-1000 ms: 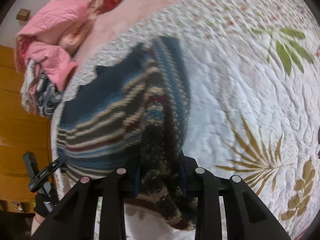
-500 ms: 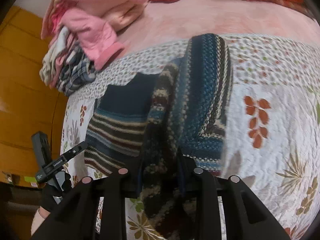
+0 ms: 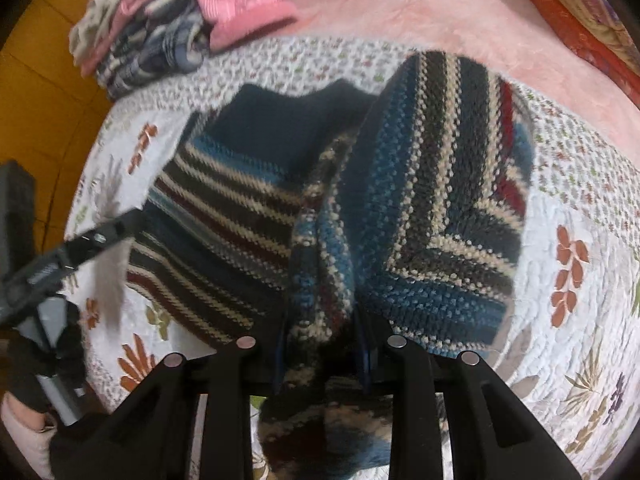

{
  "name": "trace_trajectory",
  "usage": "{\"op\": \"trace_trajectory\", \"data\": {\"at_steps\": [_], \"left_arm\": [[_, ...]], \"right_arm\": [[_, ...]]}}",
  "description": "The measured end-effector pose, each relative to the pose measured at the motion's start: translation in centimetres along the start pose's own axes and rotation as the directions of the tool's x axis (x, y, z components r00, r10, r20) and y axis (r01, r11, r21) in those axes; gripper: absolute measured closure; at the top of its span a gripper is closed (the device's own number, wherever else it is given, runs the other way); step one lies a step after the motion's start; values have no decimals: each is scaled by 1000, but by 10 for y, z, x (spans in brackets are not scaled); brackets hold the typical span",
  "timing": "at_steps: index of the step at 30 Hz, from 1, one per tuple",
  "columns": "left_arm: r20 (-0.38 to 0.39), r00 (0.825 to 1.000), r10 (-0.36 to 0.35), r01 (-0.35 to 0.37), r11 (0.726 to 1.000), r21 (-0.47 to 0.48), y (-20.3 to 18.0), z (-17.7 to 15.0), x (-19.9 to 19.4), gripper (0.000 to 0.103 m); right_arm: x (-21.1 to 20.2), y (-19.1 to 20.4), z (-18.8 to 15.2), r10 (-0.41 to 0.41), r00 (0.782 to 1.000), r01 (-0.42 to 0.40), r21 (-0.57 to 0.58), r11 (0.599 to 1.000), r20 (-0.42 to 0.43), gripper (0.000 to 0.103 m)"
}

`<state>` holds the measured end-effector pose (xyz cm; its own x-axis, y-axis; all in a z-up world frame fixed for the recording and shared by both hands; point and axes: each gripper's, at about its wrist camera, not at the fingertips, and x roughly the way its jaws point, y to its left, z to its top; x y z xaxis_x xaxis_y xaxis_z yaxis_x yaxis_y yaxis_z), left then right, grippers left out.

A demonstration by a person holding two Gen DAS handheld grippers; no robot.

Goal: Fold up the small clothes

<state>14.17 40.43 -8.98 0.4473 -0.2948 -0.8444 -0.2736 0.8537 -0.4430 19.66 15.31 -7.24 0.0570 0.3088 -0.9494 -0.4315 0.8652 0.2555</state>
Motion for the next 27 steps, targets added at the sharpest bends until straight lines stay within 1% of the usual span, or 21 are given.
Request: {"op": "trace_trajectory", "data": {"at_steps": [2, 3, 5, 6, 8, 11, 13, 15, 19, 22, 25, 26, 27], "left_arm": [[3, 1000, -3, 3, 1000, -1, 0, 1, -1, 28], [3, 1000, -5, 5, 1000, -2, 0, 1, -1, 28], [3, 1000, -8, 8, 1000, -1, -1, 2, -1, 28], [1, 1000, -10, 10, 1000, 1, -1, 1, -1, 28], [-2, 1000, -14, 14, 1000, 7, -4, 1, -1, 28], [-10, 1000, -28, 29, 999, 22, -9, 0, 0, 28], [-15, 999, -39, 40, 999, 34, -13, -1, 1, 28], [-23, 998, -56, 57, 997, 49, -19, -3, 2, 28], [-53, 992, -111, 115, 990, 86, -35, -10, 4, 28], [-79, 986, -144, 153, 981, 122, -48, -17, 8, 28], [-112, 978, -177, 190, 974, 123, -60, -24, 18, 28], [-122, 976, -182, 197, 973, 118, -64, -26, 22, 28], [-130, 974, -184, 200, 973, 117, -67, -28, 27, 28]], "right_arm": [[9, 2, -1, -3, 1000, 3, -4, 1000, -9, 70], [15, 2, -2, 17, 1000, -17, 6, 1000, -13, 66], [19, 1, -4, 60, 998, -60, 22, 998, -12, 52], [22, 2, -5, 80, 997, -80, 27, 996, -12, 50], [20, 2, -6, 111, 994, -111, 31, 993, -1, 39], [8, -5, -8, 183, 983, -184, 68, 981, 26, 38], [-11, -17, -11, 266, 961, -273, 108, 956, 80, 38], [-32, -27, -15, 304, 943, -320, 123, 939, 132, 38], [-75, -59, -40, 296, 931, -333, 167, 928, 212, 38], [-92, -88, -71, 284, 927, -338, 220, 915, 246, 38], [-85, -123, -98, 281, 926, -349, 289, 891, 253, 38], [-80, -130, -99, 275, 931, -343, 314, 885, 242, 38], [-71, -140, -98, 280, 935, -343, 360, 868, 215, 38]]}}
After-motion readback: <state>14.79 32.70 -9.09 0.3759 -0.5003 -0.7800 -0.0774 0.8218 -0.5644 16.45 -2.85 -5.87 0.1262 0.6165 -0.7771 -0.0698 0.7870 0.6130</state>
